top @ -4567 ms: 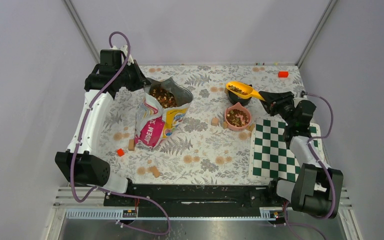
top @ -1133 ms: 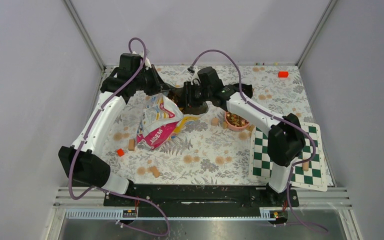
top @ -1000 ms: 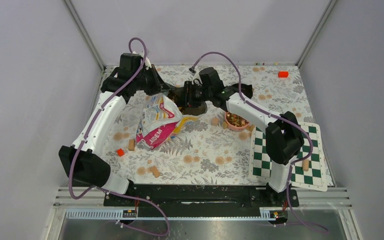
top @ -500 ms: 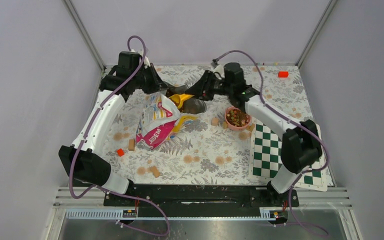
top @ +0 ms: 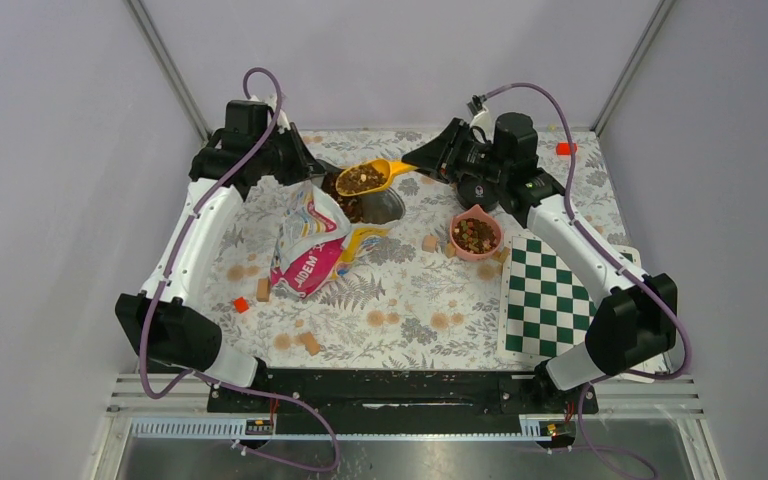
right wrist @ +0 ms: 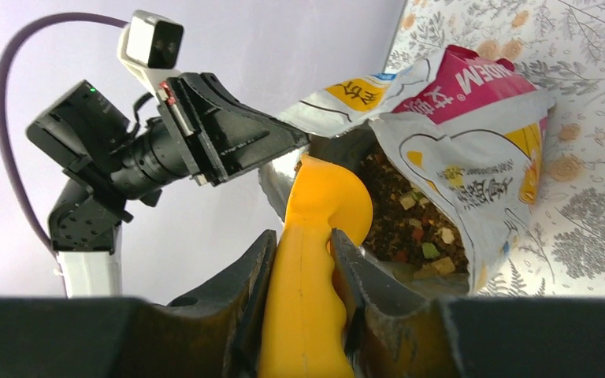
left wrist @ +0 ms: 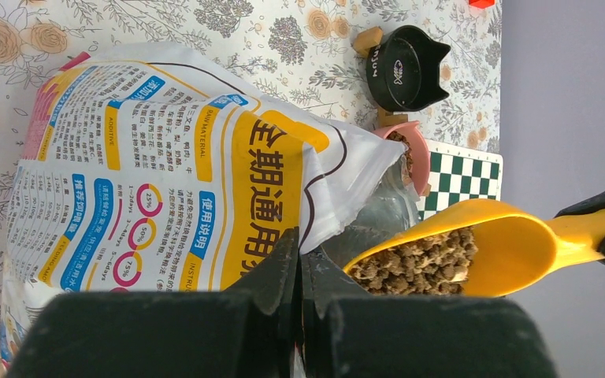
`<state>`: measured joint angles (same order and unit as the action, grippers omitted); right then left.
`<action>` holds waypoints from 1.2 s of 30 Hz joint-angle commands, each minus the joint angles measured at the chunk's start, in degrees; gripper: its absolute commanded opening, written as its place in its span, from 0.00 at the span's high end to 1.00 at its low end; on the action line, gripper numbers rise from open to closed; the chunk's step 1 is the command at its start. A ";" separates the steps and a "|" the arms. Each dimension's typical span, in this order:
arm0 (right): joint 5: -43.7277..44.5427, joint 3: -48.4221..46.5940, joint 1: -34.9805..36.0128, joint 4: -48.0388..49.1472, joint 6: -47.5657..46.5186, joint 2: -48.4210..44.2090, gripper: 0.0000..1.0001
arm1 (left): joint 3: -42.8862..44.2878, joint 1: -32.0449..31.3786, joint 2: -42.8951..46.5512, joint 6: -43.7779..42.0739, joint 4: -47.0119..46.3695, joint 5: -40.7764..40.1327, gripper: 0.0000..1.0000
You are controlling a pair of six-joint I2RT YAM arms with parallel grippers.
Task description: Serve the pet food
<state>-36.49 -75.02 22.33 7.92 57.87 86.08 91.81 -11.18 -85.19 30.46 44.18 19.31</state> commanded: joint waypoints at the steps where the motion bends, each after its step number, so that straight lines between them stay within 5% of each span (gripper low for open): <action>1: 0.59 -1.34 -0.18 -2.78 -4.74 -0.99 1.00 | 3.86 0.78 2.57 0.20 -4.54 2.63 1.00; 11: 7.63 -9.86 1.66 -24.06 -27.83 -2.64 1.00 | 3.81 1.25 2.28 0.16 -4.36 3.33 1.00; 36: 14.66 -5.68 1.67 -23.81 -23.81 -5.56 1.00 | 3.29 1.86 2.18 -0.77 -4.02 2.91 1.00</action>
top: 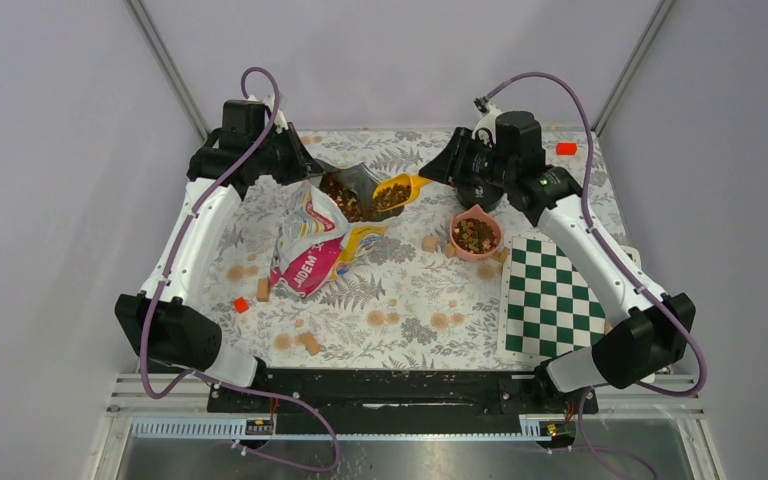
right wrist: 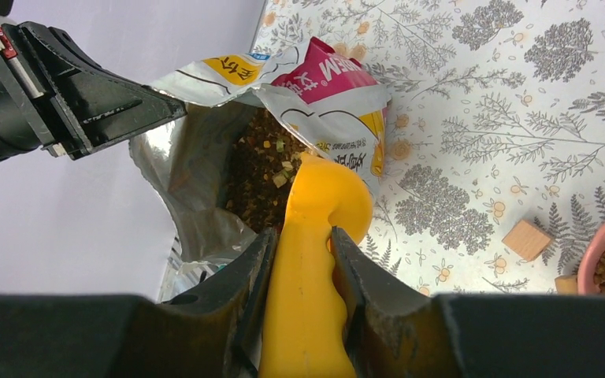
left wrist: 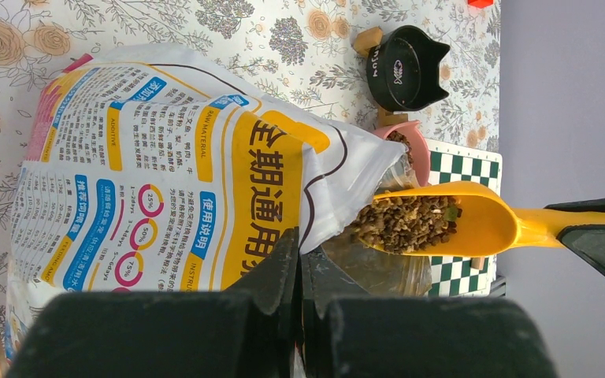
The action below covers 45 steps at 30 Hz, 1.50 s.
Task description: Serve the pet food
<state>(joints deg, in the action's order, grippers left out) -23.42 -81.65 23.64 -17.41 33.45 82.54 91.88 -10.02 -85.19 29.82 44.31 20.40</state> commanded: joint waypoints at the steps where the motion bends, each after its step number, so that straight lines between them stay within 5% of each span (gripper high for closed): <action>1: 0.45 1.60 0.27 2.71 1.74 -2.10 1.00 | 3.30 0.77 2.24 -0.24 -4.14 1.73 1.00; 6: -6.42 7.26 0.09 14.02 14.30 -1.66 1.00 | 3.81 1.43 2.38 -0.70 -3.54 1.11 1.00; 12: -10.15 18.47 0.09 39.59 35.33 0.95 1.00 | 3.93 3.08 3.53 -1.09 -3.22 -0.52 1.00; 25: -8.41 25.20 -0.57 66.55 51.63 3.40 1.00 | 3.31 5.95 5.03 -1.11 -3.19 -0.71 1.00; 39: -4.46 27.89 -1.05 82.98 57.88 6.23 1.00 | 1.85 7.65 5.47 -0.80 -3.68 0.18 1.00; 45: -1.78 31.37 -1.63 76.25 51.49 1.20 1.00 | 1.20 8.00 5.82 -1.00 -3.82 -0.09 1.00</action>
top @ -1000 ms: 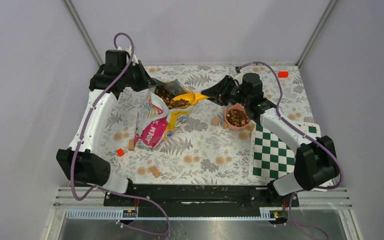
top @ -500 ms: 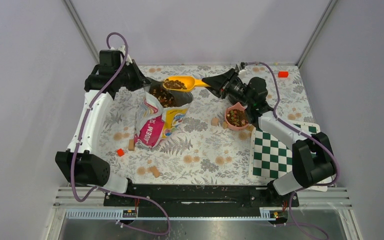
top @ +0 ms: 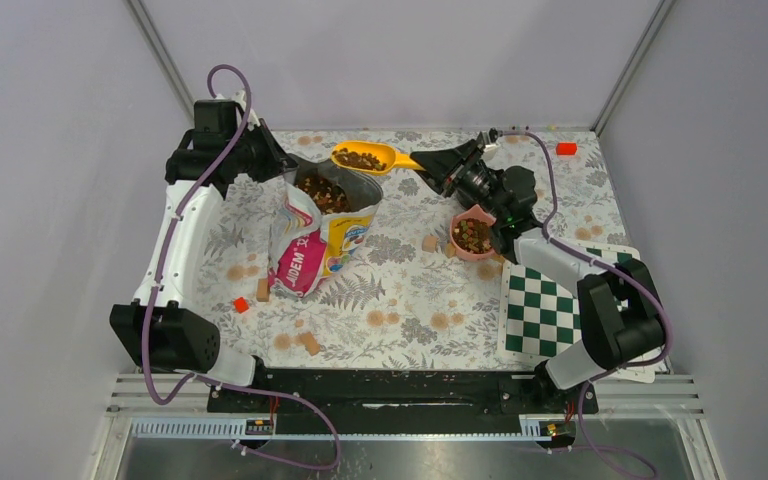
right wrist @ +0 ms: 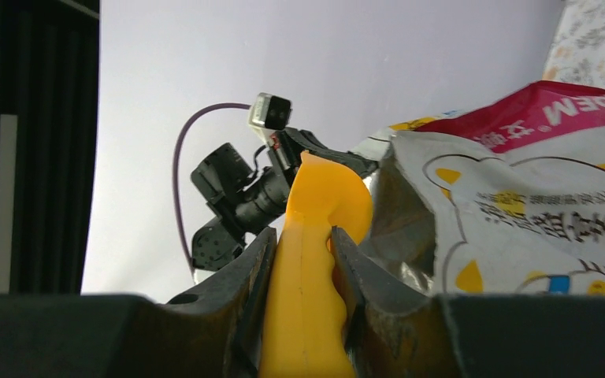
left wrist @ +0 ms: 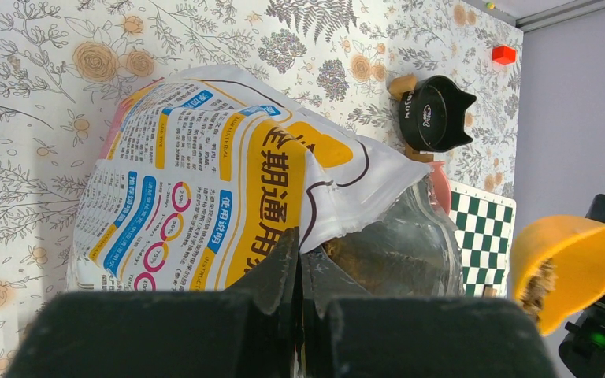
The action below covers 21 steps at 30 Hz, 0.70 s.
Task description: Serve the pet food
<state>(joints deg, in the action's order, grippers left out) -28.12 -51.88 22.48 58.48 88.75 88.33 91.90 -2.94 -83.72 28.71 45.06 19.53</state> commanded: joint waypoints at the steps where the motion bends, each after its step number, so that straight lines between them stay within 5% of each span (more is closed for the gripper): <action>1: 3.71 2.64 -0.68 -0.78 -4.67 -5.59 1.00 | 0.91 0.92 4.36 0.10 -4.73 0.96 1.00; 13: 9.56 17.68 -9.87 -8.45 -9.28 -18.68 1.00 | -1.07 1.05 4.71 0.02 -5.59 1.09 1.00; 21: 15.85 28.45 -16.94 -23.19 -15.97 -33.99 1.00 | -1.73 1.09 4.74 0.03 -5.65 1.28 1.00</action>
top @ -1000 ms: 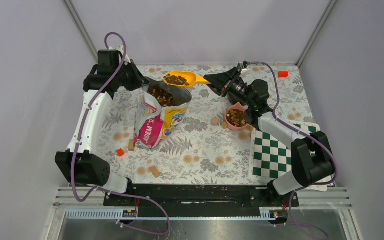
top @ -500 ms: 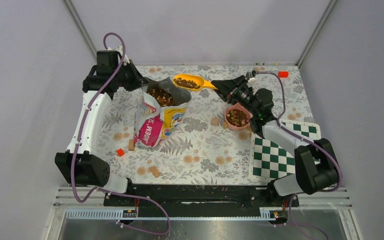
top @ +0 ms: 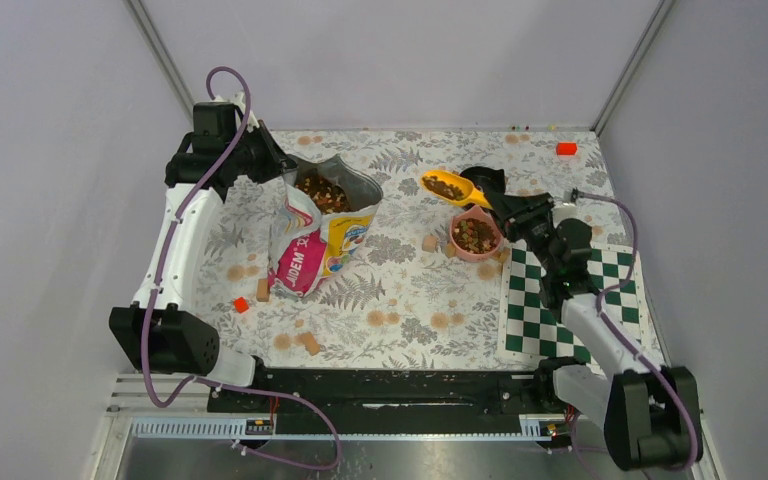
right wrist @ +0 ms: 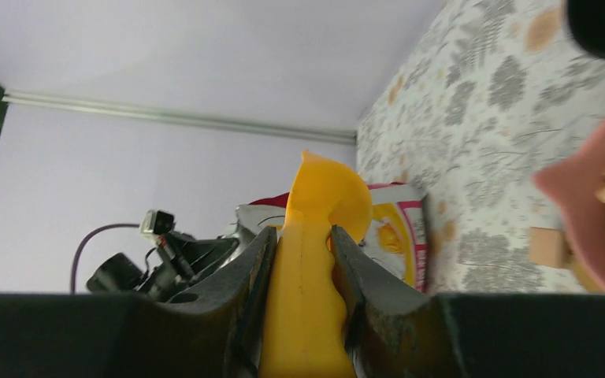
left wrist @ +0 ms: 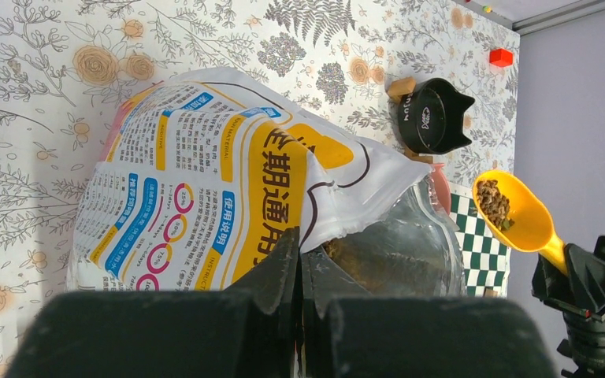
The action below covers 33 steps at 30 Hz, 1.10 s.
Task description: Serve the pet food
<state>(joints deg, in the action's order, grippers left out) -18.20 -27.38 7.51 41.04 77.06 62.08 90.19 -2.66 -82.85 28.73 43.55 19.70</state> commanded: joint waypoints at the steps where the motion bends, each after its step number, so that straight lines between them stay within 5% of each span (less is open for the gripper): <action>1: 6.57 5.23 -2.48 -6.91 -4.37 -9.04 1.00 | -0.35 0.81 3.94 0.00 -4.09 0.98 1.00; 16: 20.59 7.12 -5.79 -31.87 -17.27 -24.87 1.00 | -1.44 0.89 4.40 -0.08 -4.35 1.07 1.00; 33: 23.24 -9.01 -5.73 -51.05 -38.82 -17.11 1.00 | -1.99 0.90 4.33 -0.39 -4.45 0.56 1.00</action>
<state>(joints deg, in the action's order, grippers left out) 3.51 -31.51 1.85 -6.20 43.86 43.92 88.23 -2.44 -81.69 28.73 41.91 19.75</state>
